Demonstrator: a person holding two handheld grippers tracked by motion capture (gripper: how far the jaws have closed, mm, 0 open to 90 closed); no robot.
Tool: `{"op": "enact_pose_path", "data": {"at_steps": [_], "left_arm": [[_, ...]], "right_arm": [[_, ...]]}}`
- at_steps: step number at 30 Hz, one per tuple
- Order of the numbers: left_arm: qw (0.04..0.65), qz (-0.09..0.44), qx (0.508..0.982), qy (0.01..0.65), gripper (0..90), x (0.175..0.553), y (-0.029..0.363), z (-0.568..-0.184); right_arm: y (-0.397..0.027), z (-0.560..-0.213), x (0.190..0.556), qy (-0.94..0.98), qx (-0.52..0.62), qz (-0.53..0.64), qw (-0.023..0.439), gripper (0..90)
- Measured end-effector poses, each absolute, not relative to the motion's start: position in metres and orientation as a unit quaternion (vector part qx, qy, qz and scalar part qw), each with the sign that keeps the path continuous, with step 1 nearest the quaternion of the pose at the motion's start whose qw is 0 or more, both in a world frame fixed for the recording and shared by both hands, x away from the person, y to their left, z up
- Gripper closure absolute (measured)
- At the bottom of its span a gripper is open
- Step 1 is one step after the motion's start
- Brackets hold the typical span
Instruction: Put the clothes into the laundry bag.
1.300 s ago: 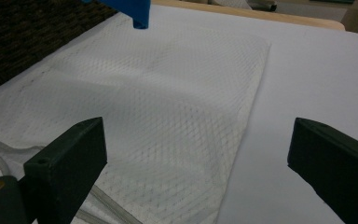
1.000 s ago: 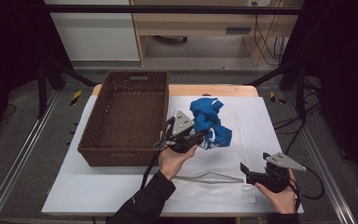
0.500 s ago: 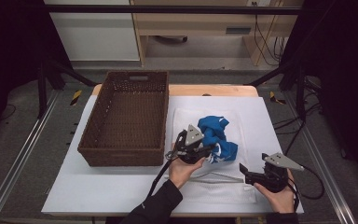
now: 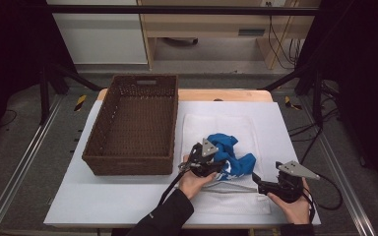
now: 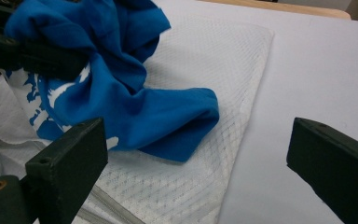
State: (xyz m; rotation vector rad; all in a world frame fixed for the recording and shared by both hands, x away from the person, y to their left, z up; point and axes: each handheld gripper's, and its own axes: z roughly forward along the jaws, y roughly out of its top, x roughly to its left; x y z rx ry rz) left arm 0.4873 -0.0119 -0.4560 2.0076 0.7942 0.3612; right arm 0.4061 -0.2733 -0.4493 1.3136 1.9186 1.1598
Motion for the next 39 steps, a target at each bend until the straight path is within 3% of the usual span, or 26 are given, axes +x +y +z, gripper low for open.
{"op": "enact_pose_path", "data": {"at_steps": [6,12,19,37,39], "left_arm": [[0.462,0.140,0.817,0.315,31.3,0.483,-0.005,-0.448],[0.475,0.148,0.812,0.305,23.8,0.476,0.009,-0.434],[0.479,0.165,0.811,0.294,22.2,0.460,0.026,-0.417],[0.475,0.185,0.815,0.277,22.9,0.431,0.063,-0.425],[0.475,0.164,0.817,0.284,20.1,0.428,0.065,-0.426]], "right_arm": [[-0.272,-0.448,0.406,0.710,0.485,0.433,0.269,5.4],[-0.271,-0.445,0.405,0.709,0.482,0.437,0.272,5.5],[-0.265,-0.442,0.405,0.710,0.477,0.443,0.269,5.6],[-0.236,-0.435,0.411,0.725,0.456,0.448,0.257,5.4],[-0.226,-0.434,0.414,0.730,0.448,0.451,0.252,5.2]]}}
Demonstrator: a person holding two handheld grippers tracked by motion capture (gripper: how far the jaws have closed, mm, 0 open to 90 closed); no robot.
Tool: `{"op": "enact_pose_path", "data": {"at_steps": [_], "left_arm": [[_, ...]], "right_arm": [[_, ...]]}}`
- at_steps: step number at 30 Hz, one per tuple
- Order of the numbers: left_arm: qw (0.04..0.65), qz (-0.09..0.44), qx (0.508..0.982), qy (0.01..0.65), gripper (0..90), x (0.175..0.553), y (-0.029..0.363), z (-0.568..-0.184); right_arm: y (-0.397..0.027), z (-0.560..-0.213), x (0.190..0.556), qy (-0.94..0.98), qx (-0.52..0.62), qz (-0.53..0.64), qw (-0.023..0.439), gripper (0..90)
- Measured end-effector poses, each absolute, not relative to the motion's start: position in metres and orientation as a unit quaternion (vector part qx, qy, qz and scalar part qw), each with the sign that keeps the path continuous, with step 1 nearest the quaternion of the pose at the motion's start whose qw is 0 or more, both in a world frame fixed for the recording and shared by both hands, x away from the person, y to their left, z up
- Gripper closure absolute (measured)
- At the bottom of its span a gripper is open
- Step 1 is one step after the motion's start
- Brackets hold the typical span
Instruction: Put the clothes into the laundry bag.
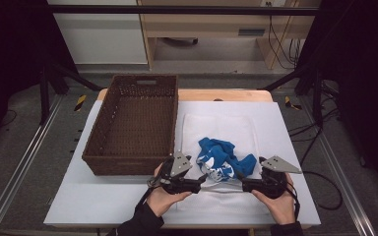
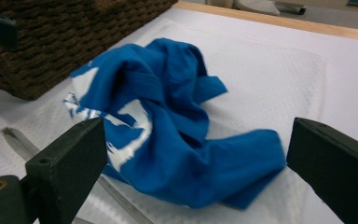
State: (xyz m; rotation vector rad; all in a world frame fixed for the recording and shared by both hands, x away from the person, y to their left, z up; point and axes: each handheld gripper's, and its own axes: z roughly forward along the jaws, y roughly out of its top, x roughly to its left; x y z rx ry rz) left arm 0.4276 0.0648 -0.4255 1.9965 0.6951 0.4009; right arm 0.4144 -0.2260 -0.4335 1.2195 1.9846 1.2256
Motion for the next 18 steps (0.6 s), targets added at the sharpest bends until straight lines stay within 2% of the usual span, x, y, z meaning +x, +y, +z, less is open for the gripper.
{"op": "enact_pose_path", "data": {"at_steps": [10,18], "left_arm": [[0.454,0.159,0.830,0.284,20.9,0.413,0.075,-0.437],[0.455,0.150,0.826,0.297,31.3,0.405,0.092,-0.450]], "right_arm": [[-0.202,-0.432,0.422,0.744,0.430,0.450,0.243,5.1],[-0.184,-0.442,0.439,0.754,0.436,0.439,0.221,5.5]]}}
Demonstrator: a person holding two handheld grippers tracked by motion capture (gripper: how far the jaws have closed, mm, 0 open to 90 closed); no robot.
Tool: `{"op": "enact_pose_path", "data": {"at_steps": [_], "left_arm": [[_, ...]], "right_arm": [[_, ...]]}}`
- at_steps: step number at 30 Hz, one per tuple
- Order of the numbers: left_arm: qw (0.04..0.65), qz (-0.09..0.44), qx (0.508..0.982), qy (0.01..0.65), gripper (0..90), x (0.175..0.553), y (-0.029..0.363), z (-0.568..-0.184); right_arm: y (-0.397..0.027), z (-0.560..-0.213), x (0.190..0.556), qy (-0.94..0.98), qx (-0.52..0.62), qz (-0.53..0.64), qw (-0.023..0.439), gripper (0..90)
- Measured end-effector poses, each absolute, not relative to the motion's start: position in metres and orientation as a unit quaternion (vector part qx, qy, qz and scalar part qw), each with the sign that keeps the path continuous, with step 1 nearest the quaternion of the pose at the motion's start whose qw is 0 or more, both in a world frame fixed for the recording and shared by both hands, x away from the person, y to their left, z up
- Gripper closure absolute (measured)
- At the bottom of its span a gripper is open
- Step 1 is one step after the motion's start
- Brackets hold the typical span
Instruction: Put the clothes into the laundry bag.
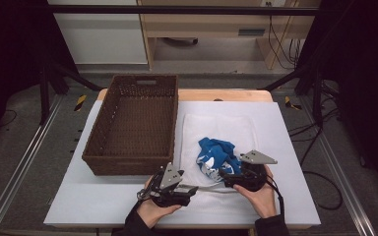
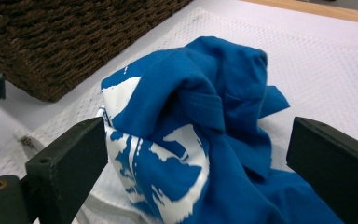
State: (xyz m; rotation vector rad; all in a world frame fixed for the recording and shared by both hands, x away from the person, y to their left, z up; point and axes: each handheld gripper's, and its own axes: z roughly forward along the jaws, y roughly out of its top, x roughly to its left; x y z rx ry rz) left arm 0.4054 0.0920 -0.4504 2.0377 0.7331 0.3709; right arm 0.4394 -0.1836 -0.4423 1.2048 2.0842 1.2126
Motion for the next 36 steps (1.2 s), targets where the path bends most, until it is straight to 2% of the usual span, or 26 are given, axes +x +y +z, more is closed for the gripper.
{"op": "enact_pose_path", "data": {"at_steps": [3,7,10,14,17,21,26,31,36], "left_arm": [[0.441,0.152,0.830,0.306,34.0,0.408,0.095,-0.456],[0.435,0.167,0.830,0.306,47.1,0.409,0.097,-0.459],[0.438,0.157,0.832,0.303,55.5,0.411,0.096,-0.461],[0.427,0.148,0.839,0.303,61.8,0.415,0.094,-0.463],[0.420,0.146,0.844,0.299,65.8,0.416,0.090,-0.465],[0.411,0.135,0.851,0.296,75.2,0.413,0.082,-0.468],[0.406,0.125,0.857,0.292,89.4,0.411,0.079,-0.470],[0.394,0.118,0.866,0.285,90.0,0.410,0.076,-0.475],[0.386,0.119,0.871,0.282,90.0,0.409,0.074,-0.480]], "right_arm": [[-0.177,-0.446,0.446,0.758,0.436,0.437,0.213,4.8],[-0.170,-0.454,0.452,0.769,0.433,0.424,0.203,3.7],[-0.166,-0.459,0.455,0.774,0.431,0.421,0.194,4.0],[-0.162,-0.464,0.456,0.784,0.424,0.409,0.195,4.9],[-0.160,-0.470,0.458,0.790,0.424,0.396,0.197,8.8],[-0.160,-0.472,0.457,0.791,0.418,0.399,0.199,21.6],[-0.163,-0.476,0.457,0.801,0.413,0.386,0.197,45.7],[-0.163,-0.475,0.457,0.807,0.410,0.382,0.186,64.5],[-0.166,-0.470,0.455,0.803,0.413,0.389,0.182,68.7]]}}
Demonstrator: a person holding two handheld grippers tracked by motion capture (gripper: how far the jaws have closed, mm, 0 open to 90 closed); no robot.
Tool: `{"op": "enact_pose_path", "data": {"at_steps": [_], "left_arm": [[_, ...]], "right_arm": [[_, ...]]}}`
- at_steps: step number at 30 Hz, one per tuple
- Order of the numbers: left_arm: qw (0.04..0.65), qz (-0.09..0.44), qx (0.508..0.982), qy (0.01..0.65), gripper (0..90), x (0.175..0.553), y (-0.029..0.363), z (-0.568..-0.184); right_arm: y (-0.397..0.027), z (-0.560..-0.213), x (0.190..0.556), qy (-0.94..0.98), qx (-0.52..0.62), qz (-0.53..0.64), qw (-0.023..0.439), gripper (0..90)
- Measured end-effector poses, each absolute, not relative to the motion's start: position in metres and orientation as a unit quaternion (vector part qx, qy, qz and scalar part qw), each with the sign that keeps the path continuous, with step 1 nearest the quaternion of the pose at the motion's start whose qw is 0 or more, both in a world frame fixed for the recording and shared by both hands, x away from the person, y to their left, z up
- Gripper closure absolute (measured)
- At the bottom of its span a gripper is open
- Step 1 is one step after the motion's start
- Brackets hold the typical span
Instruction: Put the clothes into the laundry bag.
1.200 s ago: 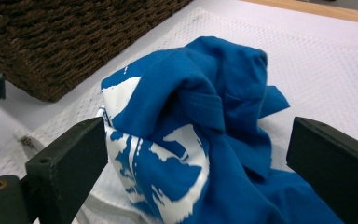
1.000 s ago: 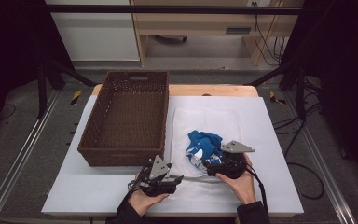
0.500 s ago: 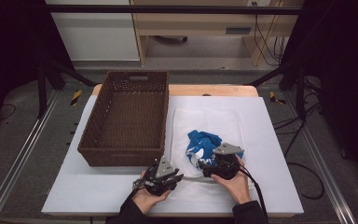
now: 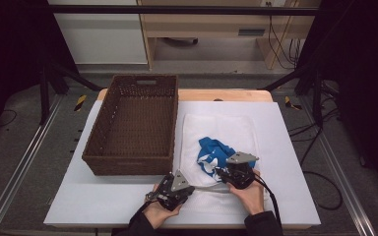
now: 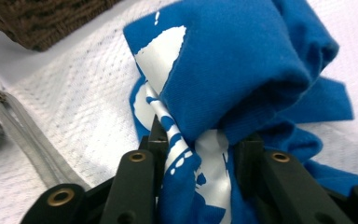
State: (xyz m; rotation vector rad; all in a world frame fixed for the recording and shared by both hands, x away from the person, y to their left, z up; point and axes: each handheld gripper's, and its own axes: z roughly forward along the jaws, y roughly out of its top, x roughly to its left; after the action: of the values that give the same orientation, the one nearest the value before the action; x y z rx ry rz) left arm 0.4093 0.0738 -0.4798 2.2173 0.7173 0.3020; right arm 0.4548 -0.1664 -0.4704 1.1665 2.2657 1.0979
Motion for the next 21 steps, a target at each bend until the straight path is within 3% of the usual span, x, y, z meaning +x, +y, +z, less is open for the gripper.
{"op": "enact_pose_path", "data": {"at_steps": [13,21], "left_arm": [[0.385,0.121,0.871,0.279,90.0,0.407,0.072,-0.483],[0.384,0.125,0.871,0.278,90.0,0.407,0.072,-0.483]], "right_arm": [[-0.234,-0.415,0.434,0.730,0.447,0.446,0.262,69.5],[-0.272,-0.412,0.429,0.706,0.486,0.422,0.295,69.4]]}}
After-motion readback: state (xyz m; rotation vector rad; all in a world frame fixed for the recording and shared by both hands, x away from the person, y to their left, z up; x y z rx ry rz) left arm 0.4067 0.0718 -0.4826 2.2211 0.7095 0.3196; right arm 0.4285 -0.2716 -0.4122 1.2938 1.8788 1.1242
